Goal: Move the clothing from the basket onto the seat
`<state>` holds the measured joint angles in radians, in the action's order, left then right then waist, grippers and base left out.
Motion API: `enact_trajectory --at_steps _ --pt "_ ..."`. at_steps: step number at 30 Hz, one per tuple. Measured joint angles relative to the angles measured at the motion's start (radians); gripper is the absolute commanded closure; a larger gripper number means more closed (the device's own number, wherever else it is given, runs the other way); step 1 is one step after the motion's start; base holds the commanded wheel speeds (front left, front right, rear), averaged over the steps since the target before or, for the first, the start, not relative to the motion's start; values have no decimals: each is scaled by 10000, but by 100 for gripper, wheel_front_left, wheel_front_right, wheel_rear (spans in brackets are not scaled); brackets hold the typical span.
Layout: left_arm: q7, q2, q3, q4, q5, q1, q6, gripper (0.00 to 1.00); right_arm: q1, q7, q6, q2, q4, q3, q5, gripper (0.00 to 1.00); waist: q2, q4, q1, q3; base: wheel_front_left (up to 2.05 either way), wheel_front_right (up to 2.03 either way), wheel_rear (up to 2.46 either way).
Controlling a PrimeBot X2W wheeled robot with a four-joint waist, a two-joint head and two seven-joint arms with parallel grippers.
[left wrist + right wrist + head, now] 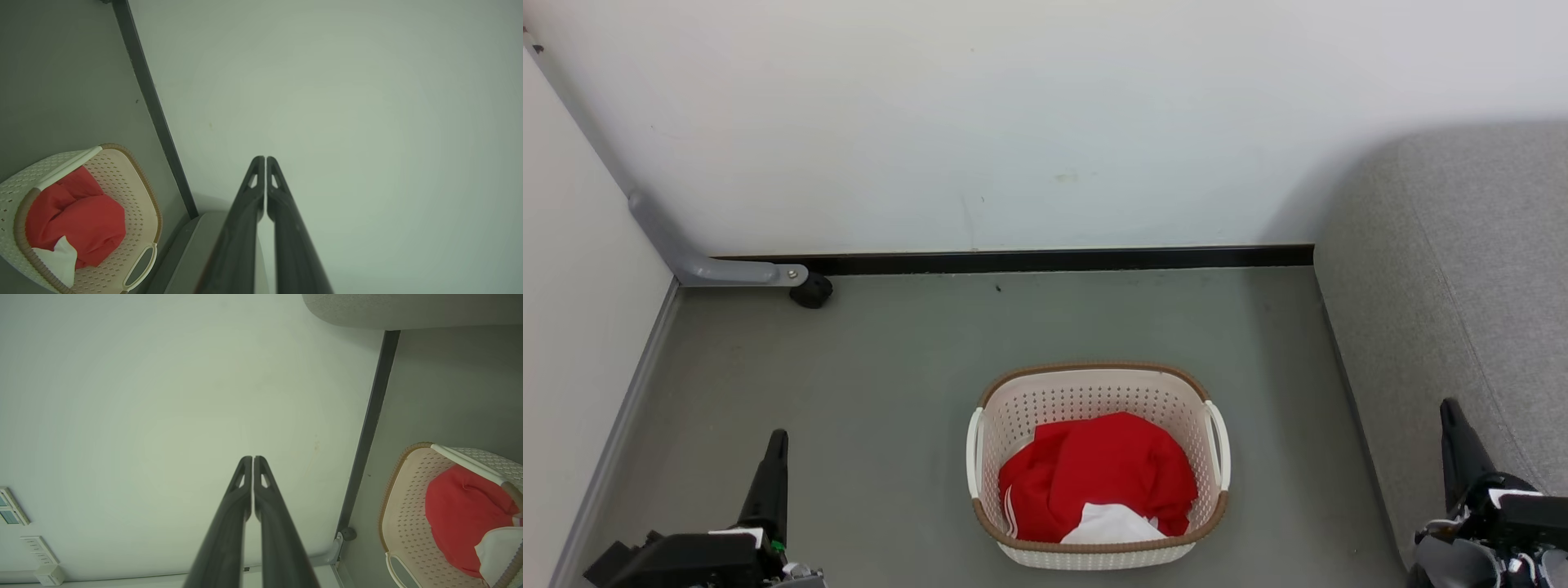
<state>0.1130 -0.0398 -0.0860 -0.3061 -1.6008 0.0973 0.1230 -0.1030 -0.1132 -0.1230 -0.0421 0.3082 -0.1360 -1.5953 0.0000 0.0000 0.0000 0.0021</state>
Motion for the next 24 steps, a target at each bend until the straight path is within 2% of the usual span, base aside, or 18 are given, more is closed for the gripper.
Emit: enact_trajectory --at_steps 6,17,24 --pt "-6 107 61 -510 0 -463 -10 0 442 13 38 188 525 65 0 0 0 -1 0 4 0 0 0" --pt "-370 105 337 -512 2 -455 -10 0 446 368 40 182 514 268 142 0 0 -13 0 20 0 0 0" --pt "-623 100 487 -539 75 -440 -10 0 427 635 38 125 502 529 619 0 0 -26 0 22 0 0 0"
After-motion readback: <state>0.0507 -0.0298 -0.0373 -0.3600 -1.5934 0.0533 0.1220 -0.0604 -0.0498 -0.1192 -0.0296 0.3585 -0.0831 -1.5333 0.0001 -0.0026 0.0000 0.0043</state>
